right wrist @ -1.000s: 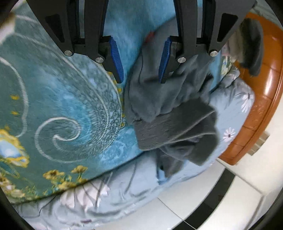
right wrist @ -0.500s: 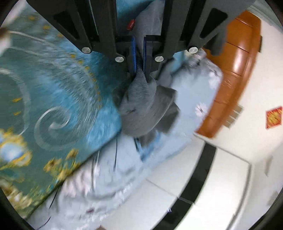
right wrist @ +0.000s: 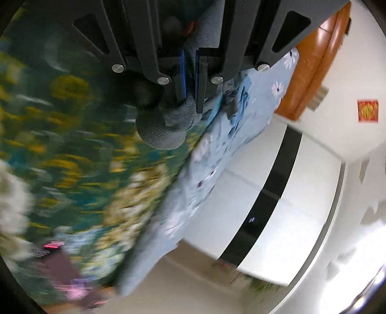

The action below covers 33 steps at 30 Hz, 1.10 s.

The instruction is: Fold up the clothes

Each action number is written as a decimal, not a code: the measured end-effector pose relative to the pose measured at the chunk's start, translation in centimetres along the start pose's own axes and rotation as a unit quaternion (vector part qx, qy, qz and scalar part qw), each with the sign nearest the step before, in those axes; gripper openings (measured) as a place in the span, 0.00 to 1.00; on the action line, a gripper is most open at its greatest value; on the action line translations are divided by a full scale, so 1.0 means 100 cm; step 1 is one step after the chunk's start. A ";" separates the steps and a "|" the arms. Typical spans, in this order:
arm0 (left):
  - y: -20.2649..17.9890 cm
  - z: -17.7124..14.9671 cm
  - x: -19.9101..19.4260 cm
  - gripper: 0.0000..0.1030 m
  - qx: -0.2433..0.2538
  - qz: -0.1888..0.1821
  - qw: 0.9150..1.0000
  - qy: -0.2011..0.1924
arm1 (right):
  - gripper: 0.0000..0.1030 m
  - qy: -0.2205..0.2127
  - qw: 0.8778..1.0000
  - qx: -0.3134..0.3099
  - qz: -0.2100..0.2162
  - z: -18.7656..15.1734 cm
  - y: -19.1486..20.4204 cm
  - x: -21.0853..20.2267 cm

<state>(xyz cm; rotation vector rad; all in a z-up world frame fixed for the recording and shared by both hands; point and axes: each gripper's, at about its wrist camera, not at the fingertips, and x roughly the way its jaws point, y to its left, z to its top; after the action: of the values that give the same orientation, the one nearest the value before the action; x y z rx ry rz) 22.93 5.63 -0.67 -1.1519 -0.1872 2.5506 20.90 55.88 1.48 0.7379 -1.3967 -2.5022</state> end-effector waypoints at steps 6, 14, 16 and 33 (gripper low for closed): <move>-0.023 0.001 0.007 0.33 0.012 -0.014 1.000 0.019 | 0.05 -0.038 0.998 0.044 -0.004 -0.020 -0.061 -0.058; -0.007 0.017 0.004 0.35 -0.030 -0.052 0.997 0.040 | 0.06 -0.012 0.999 0.019 -0.038 -0.025 -0.070 -0.049; -0.005 0.018 0.004 0.37 -0.025 -0.068 0.996 0.048 | 0.06 -0.004 0.999 -0.005 -0.052 -0.022 -0.064 -0.048; 0.024 0.128 0.019 0.75 -0.010 0.006 1.000 -0.024 | 0.09 0.050 0.994 -0.075 -0.060 -0.007 -0.067 -0.032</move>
<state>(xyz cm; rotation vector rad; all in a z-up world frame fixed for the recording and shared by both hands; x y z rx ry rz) 11.62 4.29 5.88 -1.1031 -0.2187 2.5943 24.58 60.24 -3.36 0.9276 -1.1482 -2.5845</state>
